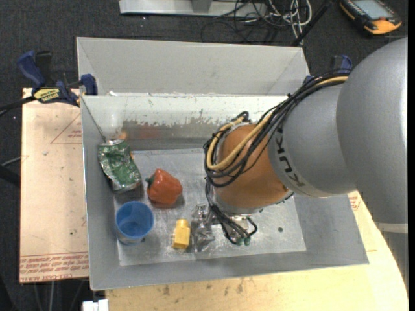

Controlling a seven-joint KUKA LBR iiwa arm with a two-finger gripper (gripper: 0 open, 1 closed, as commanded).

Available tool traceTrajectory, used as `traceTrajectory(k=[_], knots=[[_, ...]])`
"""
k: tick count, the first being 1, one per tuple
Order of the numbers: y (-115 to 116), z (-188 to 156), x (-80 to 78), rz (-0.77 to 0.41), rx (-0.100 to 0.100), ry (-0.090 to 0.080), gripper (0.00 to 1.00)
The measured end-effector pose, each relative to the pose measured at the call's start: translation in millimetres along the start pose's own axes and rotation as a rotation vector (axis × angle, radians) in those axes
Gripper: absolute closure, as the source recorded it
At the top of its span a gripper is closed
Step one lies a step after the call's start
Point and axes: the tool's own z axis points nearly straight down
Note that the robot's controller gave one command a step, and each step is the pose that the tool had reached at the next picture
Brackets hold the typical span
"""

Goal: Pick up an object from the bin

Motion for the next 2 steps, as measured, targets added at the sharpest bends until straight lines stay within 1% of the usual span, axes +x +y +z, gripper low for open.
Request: traceTrajectory(k=[1, 2], knots=[[-0.2, -0.4, -0.7, 0.001, 0.000, -0.002, 0.00], [-0.2, -0.5, -0.8, 0.001, 0.000, -0.002, 0.00]])
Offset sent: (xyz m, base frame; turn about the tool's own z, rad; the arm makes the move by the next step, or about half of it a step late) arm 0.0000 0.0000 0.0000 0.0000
